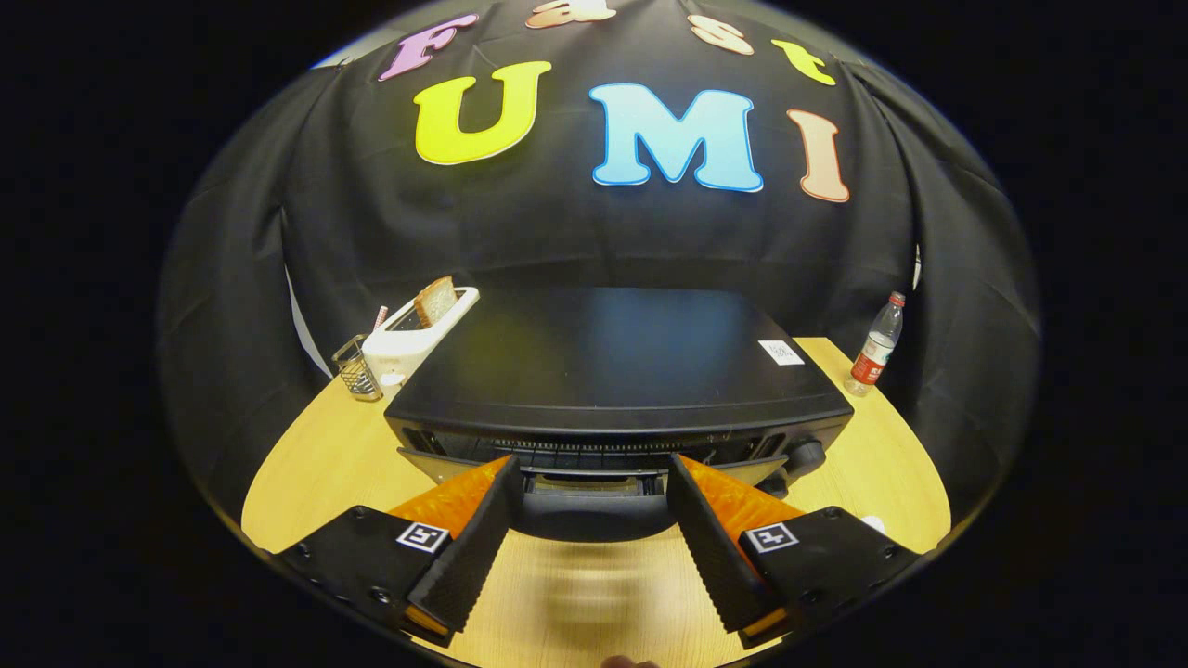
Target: Open the toaster oven, put the food inside, and close the toaster oven door.
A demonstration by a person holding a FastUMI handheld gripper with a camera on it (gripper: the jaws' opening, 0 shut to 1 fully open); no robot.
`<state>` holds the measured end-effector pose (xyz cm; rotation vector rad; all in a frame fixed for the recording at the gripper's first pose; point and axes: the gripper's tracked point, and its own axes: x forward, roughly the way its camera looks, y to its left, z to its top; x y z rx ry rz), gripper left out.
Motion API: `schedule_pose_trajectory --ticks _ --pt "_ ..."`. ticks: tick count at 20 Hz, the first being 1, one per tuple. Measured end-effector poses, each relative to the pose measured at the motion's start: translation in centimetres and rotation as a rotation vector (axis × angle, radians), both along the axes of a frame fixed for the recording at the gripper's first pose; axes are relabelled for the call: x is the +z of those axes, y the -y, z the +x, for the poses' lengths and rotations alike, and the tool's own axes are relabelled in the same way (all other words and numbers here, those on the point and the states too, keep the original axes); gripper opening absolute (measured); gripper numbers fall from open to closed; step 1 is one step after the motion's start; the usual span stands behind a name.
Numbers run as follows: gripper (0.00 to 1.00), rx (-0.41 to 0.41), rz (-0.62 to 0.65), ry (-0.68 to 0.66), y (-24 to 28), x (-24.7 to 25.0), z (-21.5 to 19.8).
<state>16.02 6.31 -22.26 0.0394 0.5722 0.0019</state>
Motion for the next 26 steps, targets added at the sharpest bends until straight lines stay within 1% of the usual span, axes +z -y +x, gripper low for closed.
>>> schedule_pose_trajectory --ticks 5,11,15,19,21,24,26 --pt "1.00 0.019 0.010 -0.051 -0.2 -1.9 -3.1" --pt "0.99 0.023 -0.012 -0.081 -0.2 -3.3 -5.3" --pt "0.99 0.035 -0.022 -0.136 -0.3 -5.3 -7.2" --pt "0.98 0.082 -0.089 -0.135 0.0 -7.0 -8.1" --pt "0.98 0.094 -0.100 -0.169 0.0 -8.4 -8.9" --pt "0.98 0.104 -0.052 -0.255 -0.2 -11.1 -10.4" --pt "0.99 0.113 -0.057 -0.293 0.2 -12.5 -10.6"
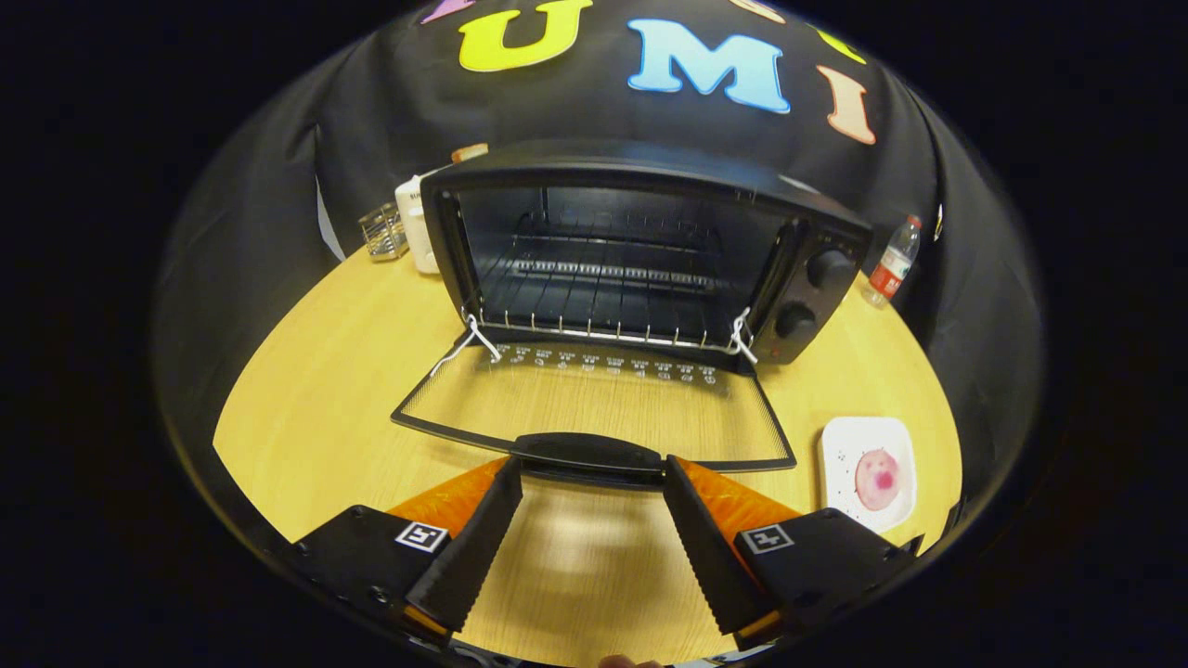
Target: Open the toaster oven, put the food inside, and close the toaster oven door.
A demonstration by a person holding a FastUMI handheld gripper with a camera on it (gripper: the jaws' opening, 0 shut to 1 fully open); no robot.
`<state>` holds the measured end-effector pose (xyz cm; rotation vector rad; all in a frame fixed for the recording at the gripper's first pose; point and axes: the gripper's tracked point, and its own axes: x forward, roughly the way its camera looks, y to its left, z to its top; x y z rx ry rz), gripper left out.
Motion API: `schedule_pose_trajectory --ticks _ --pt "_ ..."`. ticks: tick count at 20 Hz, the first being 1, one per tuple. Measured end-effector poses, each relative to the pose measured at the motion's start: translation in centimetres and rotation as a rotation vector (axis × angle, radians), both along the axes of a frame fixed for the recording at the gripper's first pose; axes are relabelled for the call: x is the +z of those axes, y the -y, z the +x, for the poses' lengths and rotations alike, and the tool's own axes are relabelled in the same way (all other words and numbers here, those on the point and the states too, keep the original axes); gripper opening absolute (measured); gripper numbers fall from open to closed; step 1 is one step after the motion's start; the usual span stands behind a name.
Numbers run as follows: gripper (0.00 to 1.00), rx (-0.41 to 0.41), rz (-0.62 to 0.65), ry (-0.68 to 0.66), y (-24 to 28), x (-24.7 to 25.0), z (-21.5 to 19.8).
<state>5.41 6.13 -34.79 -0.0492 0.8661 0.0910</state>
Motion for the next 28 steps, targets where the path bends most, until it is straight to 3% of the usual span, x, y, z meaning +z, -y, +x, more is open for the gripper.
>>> schedule_pose_trajectory --ticks 4,20,28 --pt "0.98 0.095 -0.034 0.032 -0.2 0.7 -0.4" --pt "0.99 0.022 -0.028 0.043 11.6 9.0 -6.6" --pt "0.98 -0.032 -0.071 0.003 22.1 7.8 -6.4"
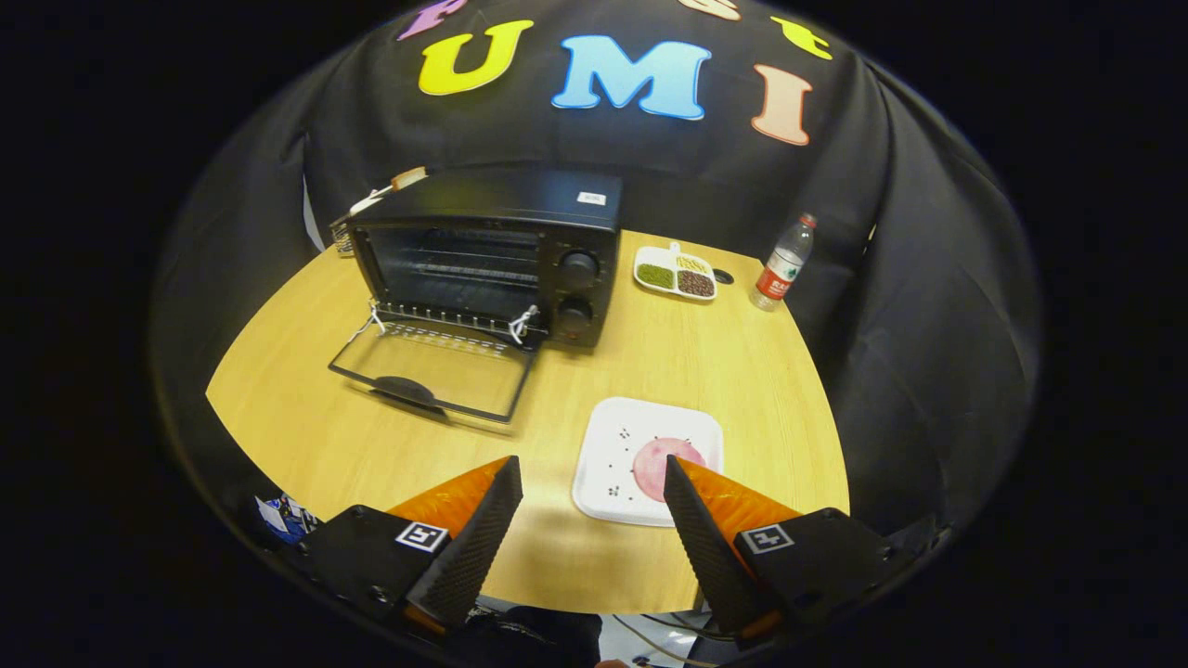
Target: Open the toaster oven, put the food inside, and close the toaster oven door.
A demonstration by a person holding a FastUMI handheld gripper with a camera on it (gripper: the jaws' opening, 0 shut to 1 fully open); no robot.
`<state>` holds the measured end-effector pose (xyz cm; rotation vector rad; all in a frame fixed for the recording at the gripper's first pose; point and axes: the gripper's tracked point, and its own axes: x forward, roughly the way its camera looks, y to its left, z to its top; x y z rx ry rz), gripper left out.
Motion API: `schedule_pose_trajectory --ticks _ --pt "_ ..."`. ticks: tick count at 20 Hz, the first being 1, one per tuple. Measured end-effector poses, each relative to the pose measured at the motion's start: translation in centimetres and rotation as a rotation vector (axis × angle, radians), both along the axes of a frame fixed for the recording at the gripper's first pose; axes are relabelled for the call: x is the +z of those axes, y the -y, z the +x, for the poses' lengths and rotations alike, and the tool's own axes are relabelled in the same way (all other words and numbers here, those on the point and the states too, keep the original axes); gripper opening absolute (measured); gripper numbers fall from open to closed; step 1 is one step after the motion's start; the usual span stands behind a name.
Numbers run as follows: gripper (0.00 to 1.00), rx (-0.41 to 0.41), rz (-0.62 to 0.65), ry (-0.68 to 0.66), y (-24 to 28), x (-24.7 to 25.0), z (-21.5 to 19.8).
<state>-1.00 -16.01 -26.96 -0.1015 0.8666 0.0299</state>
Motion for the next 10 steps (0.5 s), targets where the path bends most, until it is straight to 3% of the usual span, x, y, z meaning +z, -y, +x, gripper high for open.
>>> schedule_pose_trajectory --ticks 10 --pt "0.99 -0.072 0.058 -0.147 10.8 -5.9 3.1"
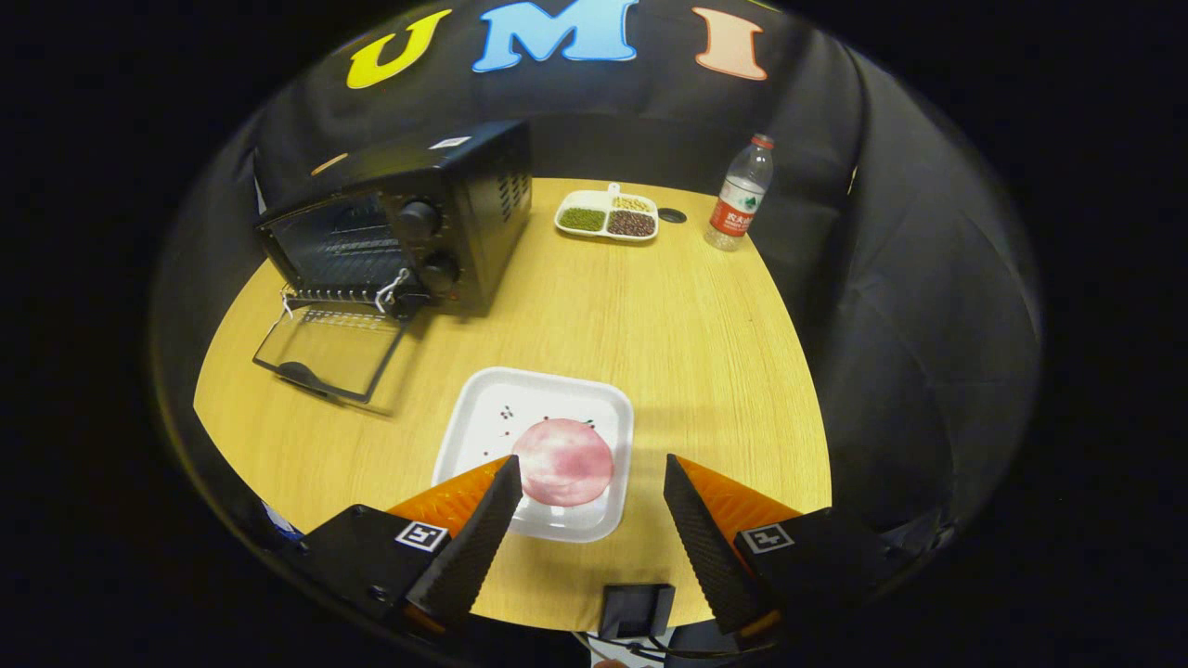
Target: Open the toaster oven, put the food inside, and close the toaster oven door.
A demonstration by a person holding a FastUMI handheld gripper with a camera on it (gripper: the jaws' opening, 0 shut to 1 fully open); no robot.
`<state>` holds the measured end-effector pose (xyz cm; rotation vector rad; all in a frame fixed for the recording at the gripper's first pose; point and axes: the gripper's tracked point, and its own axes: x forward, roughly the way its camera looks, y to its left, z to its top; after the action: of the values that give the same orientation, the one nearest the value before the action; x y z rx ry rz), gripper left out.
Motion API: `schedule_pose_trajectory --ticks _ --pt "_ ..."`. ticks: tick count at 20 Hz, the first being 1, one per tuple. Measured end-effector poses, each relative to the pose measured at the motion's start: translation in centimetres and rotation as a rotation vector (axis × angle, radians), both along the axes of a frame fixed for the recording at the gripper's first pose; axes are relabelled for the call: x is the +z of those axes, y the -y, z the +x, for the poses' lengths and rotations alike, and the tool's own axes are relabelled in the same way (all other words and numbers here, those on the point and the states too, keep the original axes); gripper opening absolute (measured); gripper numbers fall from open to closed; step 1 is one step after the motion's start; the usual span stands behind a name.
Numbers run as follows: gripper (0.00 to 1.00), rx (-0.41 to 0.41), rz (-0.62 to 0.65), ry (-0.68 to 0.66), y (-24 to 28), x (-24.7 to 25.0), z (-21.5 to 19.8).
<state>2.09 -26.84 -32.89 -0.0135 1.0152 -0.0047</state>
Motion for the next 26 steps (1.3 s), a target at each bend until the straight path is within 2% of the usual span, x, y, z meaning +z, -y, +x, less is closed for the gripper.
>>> schedule_pose_trajectory --ticks 5,12,16,20,22,24,26 --pt "0.98 -0.075 0.076 -0.069 3.3 -3.3 2.1" --pt "0.97 -0.138 0.144 -0.178 3.5 -6.3 3.9" --pt "0.70 -0.163 0.187 -0.250 2.3 -7.5 4.1" --pt "0.44 -0.242 0.233 -0.300 2.1 -8.0 4.6" --pt "0.30 -0.239 0.242 -0.310 2.0 -7.6 4.6" --pt "0.11 -0.234 0.253 -0.321 1.8 -7.7 4.3" --pt "0.08 -0.238 0.291 -0.323 1.6 -7.3 4.0"
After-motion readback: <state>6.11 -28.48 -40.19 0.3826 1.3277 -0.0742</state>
